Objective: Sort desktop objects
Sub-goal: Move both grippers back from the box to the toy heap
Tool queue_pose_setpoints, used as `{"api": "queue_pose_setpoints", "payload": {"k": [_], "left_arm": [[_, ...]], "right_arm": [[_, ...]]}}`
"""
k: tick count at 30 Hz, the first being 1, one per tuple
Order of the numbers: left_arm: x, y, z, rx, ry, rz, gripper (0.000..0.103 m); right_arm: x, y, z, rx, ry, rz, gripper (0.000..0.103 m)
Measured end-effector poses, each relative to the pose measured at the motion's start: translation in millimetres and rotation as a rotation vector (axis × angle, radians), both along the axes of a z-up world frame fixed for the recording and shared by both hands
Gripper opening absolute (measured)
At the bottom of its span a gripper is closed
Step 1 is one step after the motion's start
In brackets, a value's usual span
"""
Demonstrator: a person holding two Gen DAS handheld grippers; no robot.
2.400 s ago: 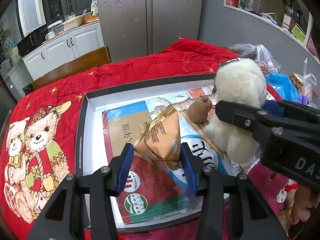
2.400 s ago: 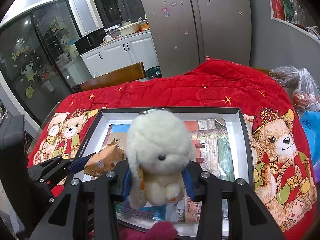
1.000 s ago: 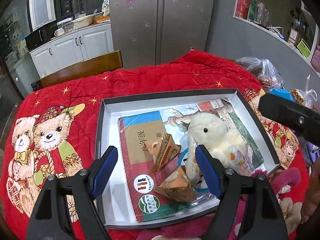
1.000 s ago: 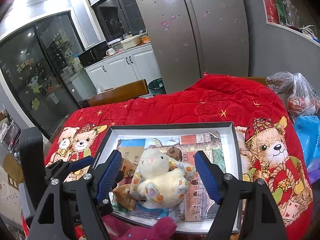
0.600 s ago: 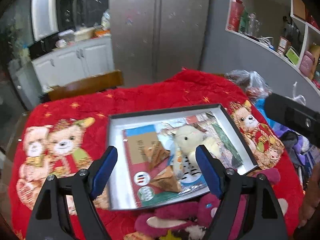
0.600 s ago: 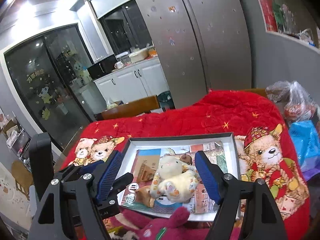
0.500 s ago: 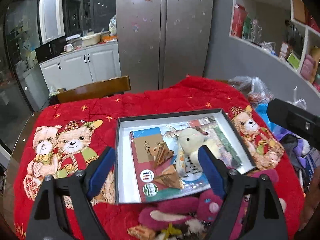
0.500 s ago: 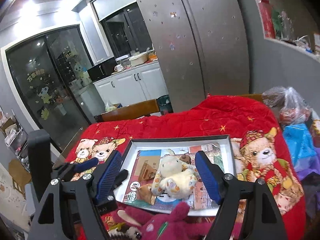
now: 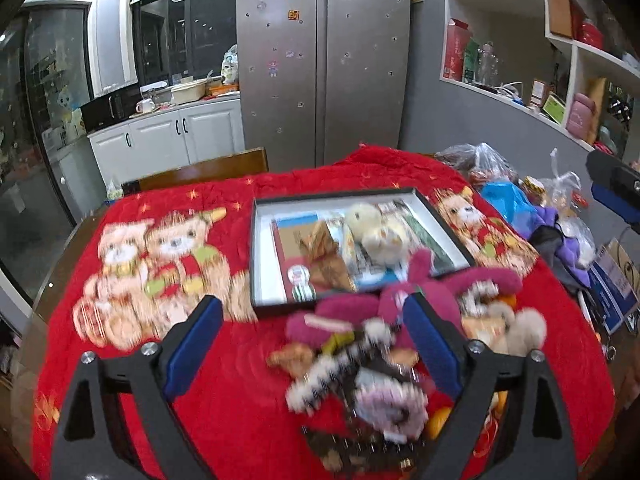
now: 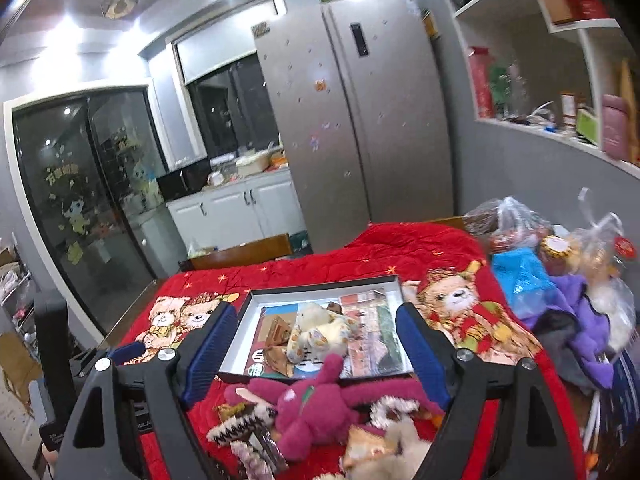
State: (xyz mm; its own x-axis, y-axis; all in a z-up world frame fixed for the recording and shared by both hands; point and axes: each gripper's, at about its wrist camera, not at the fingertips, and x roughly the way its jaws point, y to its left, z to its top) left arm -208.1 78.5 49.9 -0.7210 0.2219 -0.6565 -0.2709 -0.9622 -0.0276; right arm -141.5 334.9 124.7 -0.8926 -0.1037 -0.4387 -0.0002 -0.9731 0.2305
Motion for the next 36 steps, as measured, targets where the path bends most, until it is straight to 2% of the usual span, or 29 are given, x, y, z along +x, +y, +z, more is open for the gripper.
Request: {"api": "queue_pose_setpoints", "payload": {"k": [6, 8, 12, 17, 21, 25, 32, 36], "left_arm": [[42, 1, -55, 0.084, -0.045, -0.016, 0.095], [44, 4, -68, 0.098, -0.049, -0.021, 0.095], [44, 16, -93, 0.071, -0.123, -0.047, 0.095], [48, 27, -96, 0.025, -0.098, -0.068, 0.095], [41, 27, -98, 0.052, -0.128, -0.076, 0.095], [33, 31, -103, 0.065, -0.165, -0.09, 0.095], [20, 41, -114, 0.025, -0.2, -0.093, 0.095], [14, 37, -122, 0.038, -0.223, -0.093, 0.095]], "right_arm": [[60, 7, -37, -0.083, 0.073, -0.011, 0.087], [70, 2, -54, -0.039, 0.064, -0.019, 0.087], [73, -14, -88, 0.129, -0.003, -0.05, 0.087], [70, -15, -113, 0.126, -0.063, -0.004, 0.087], [66, -13, -120, 0.143, -0.075, -0.01, 0.087], [57, -4, -135, 0.105, -0.112, 0.025, 0.087], [39, 16, -156, 0.071, -0.187, -0.013, 0.087], [26, 28, -174, 0.03, -0.275, -0.013, 0.087]]}}
